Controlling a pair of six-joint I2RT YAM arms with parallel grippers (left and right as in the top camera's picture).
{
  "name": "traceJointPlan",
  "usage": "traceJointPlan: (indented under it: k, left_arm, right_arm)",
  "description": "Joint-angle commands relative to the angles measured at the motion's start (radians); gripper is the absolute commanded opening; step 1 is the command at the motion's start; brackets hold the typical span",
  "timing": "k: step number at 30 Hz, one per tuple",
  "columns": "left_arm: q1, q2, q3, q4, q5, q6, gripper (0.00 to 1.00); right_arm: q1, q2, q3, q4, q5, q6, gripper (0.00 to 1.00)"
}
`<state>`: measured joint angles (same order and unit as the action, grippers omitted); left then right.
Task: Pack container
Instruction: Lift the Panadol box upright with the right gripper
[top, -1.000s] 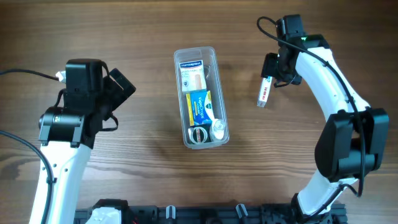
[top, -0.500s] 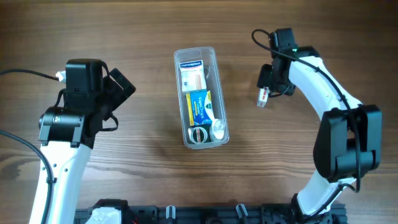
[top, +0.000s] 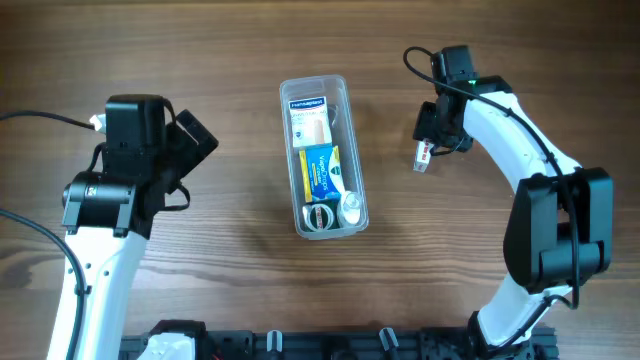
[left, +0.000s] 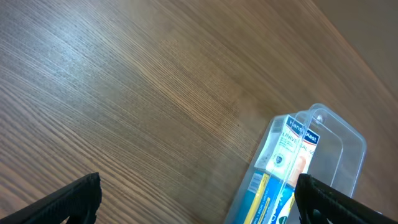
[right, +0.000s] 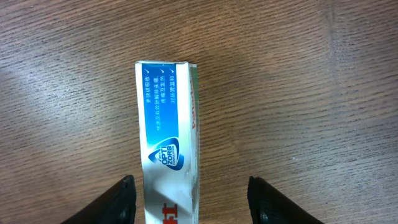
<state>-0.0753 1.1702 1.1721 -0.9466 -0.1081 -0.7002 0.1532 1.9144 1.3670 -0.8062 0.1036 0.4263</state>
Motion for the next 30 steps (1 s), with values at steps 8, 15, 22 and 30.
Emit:
traceJointPlan:
  k: [8, 15, 22, 30]
  left_arm:
    - [0.006, -0.010, 0.016, 0.001, -0.020, 0.013, 1.00]
    - [0.006, -0.010, 0.016, 0.001, -0.020, 0.013, 1.00]
    - [0.006, -0.010, 0.016, 0.001, -0.020, 0.013, 1.00]
    - [0.006, -0.010, 0.016, 0.001, -0.020, 0.013, 1.00]
  right_arm:
    - [0.006, 0.024, -0.008, 0.004, -0.016, -0.006, 0.52]
    - [0.006, 0.027, -0.008, 0.013, -0.027, -0.006, 0.53]
    - [0.006, 0.027, -0.008, 0.017, -0.027, -0.008, 0.53]
    - [0.006, 0.028, -0.008, 0.021, -0.027, -0.007, 0.53]
